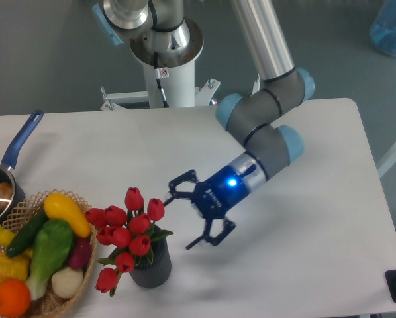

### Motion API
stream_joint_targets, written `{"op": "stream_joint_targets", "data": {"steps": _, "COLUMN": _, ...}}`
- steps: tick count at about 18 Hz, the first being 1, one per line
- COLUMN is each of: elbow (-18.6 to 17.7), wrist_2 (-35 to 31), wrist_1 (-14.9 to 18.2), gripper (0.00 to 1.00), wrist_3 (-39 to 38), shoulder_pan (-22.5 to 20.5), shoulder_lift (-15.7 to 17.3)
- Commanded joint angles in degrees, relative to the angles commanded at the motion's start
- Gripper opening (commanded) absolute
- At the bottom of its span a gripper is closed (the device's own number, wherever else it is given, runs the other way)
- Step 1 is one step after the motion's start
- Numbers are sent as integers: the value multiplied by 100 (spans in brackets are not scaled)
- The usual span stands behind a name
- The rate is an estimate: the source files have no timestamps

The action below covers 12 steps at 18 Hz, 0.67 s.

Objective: Insert the flowers into the vase
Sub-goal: 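Open the gripper to release the tulips and withdraw upward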

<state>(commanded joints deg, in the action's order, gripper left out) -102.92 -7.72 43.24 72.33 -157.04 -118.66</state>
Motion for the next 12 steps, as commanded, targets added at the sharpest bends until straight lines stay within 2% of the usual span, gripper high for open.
{"op": "stream_joint_targets", "data": {"steps": 2, "elbow": 157, "wrist_2": -657, "wrist_1": 0, "gripper": 100, "wrist_3": 9, "shoulder_pan": -387, "shoulder_lift": 115}}
{"op": "stream_joint_targets", "data": {"steps": 4, "elbow": 360, "wrist_2": -1736, "wrist_1": -9, "gripper": 100, "wrist_3": 52, "shoulder_pan": -756, "shoulder_lift": 264}}
{"op": "stream_joint_targets", "data": {"steps": 6, "elbow": 571, "wrist_2": -2267, "wrist_1": -18, "gripper": 100, "wrist_3": 454, "shoulder_pan": -1090, "shoulder_lift": 308}}
{"op": "stream_joint_targets", "data": {"steps": 8, "elbow": 676, "wrist_2": -2854, "wrist_1": -9, "gripper": 100, "wrist_3": 1008, "shoulder_pan": -1328, "shoulder_lift": 317}}
{"op": "stream_joint_targets", "data": {"steps": 9, "elbow": 755, "wrist_2": -3702, "wrist_1": -9, "gripper": 100, "wrist_3": 1341, "shoulder_pan": -1442, "shoulder_lift": 369}}
{"op": "stream_joint_targets", "data": {"steps": 10, "elbow": 800, "wrist_2": -4232, "wrist_1": -9, "gripper": 100, "wrist_3": 1519, "shoulder_pan": -1495, "shoulder_lift": 431}}
{"op": "stream_joint_targets", "data": {"steps": 12, "elbow": 853, "wrist_2": -4868, "wrist_1": -18, "gripper": 100, "wrist_3": 1661, "shoulder_pan": -1549, "shoulder_lift": 475}}
